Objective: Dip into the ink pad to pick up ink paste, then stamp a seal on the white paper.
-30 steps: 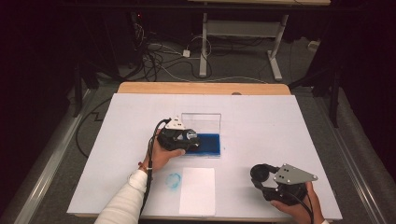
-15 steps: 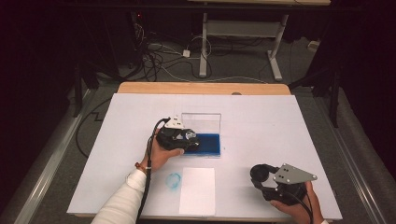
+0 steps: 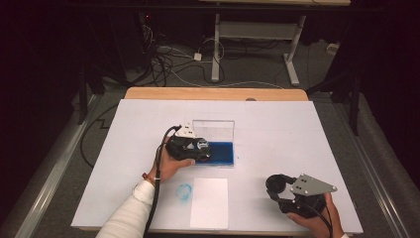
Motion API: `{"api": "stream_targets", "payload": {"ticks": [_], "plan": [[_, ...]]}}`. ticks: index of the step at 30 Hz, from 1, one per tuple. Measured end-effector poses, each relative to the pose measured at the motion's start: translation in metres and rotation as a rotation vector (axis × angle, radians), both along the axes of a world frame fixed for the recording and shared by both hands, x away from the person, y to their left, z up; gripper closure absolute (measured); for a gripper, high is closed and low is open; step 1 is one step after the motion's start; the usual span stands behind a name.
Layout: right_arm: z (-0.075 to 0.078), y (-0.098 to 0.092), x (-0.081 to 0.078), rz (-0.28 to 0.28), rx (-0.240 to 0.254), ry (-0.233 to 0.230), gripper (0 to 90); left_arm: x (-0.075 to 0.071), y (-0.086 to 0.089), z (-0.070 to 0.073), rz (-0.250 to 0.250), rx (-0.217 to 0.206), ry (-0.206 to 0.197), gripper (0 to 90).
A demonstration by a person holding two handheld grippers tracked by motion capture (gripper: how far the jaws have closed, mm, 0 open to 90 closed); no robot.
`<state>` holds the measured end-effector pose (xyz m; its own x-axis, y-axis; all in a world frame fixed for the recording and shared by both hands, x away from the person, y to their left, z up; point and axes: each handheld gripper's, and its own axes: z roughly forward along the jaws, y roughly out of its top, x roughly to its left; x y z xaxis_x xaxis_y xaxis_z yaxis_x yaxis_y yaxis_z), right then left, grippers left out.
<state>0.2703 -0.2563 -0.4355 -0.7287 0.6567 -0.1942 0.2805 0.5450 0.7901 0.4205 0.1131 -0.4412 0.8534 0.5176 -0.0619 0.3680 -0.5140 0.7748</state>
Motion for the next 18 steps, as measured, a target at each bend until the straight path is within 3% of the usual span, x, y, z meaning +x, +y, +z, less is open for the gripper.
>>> {"api": "stream_targets", "payload": {"ticks": [10, 13, 18], "plan": [[0.003, -0.002, 0.000, -0.004, 0.009, -0.014, 38.5, -0.007, 0.004, 0.011, 0.003, -0.009, -0.025, 54.6], [0.003, -0.002, -0.002, -0.001, 0.009, -0.018, 38.5, -0.009, 0.007, 0.017, 0.000, -0.041, -0.033, 54.6], [0.005, -0.005, -0.002, -0.013, 0.019, -0.023, 38.5, -0.015, 0.007, 0.028, -0.011, -0.050, -0.058, 54.6]]}}
